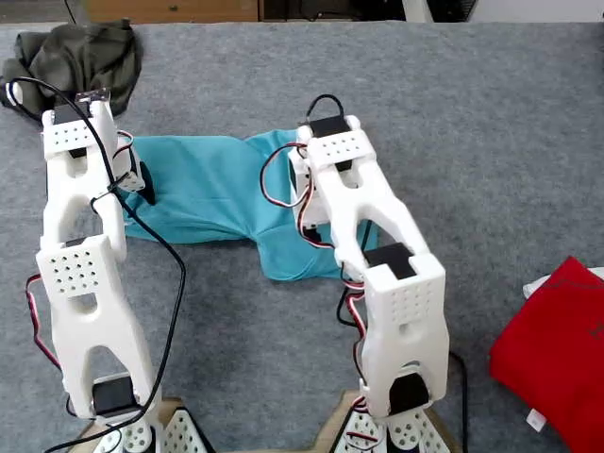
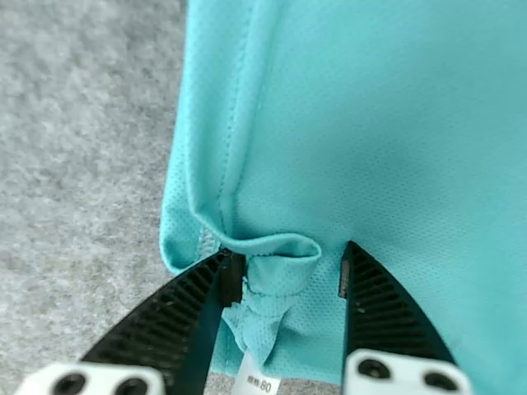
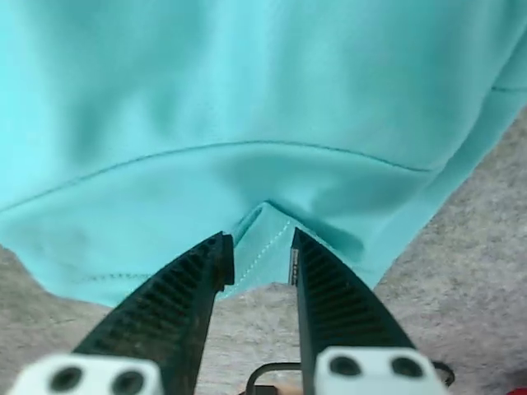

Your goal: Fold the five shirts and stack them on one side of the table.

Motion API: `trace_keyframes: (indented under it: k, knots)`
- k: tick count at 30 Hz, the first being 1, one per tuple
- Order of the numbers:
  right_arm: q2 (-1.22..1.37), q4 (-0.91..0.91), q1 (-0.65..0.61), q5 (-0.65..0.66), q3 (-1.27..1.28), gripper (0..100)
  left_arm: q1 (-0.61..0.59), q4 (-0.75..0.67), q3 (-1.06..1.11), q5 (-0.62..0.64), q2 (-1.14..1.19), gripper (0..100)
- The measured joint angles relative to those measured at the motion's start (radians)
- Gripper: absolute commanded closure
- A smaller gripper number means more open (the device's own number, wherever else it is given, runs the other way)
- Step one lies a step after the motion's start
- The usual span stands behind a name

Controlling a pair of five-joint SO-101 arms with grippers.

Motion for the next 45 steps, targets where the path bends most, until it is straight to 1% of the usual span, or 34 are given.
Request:
trace_keyframes:
  k: [7, 21, 26, 35, 38, 41, 45]
  knots:
    - [0.000, -0.005, -0.051, -0.077, 0.000, 86.4, 0.000, 0.000, 0.000, 0.000, 0.000, 79]
    - [0.075, -0.015, -0.032, -0.080, -0.002, 86.6, 0.000, 0.000, 0.000, 0.000, 0.000, 79]
    - [0.077, -0.014, -0.029, -0.080, -0.002, 94.5, 0.000, 0.000, 0.000, 0.000, 0.000, 79]
    - [0.080, 0.020, -0.020, -0.080, -0.002, 95.0, 0.000, 0.000, 0.000, 0.000, 0.000, 79]
    - [0.081, 0.075, 0.006, -0.080, -0.046, 99.4, 0.000, 0.000, 0.000, 0.000, 0.000, 79]
    - [0.081, 0.121, 0.052, -0.080, -0.112, 99.2, 0.000, 0.000, 0.000, 0.000, 0.000, 79]
    - [0.081, 0.132, 0.103, -0.068, -0.143, 99.3, 0.000, 0.000, 0.000, 0.000, 0.000, 79]
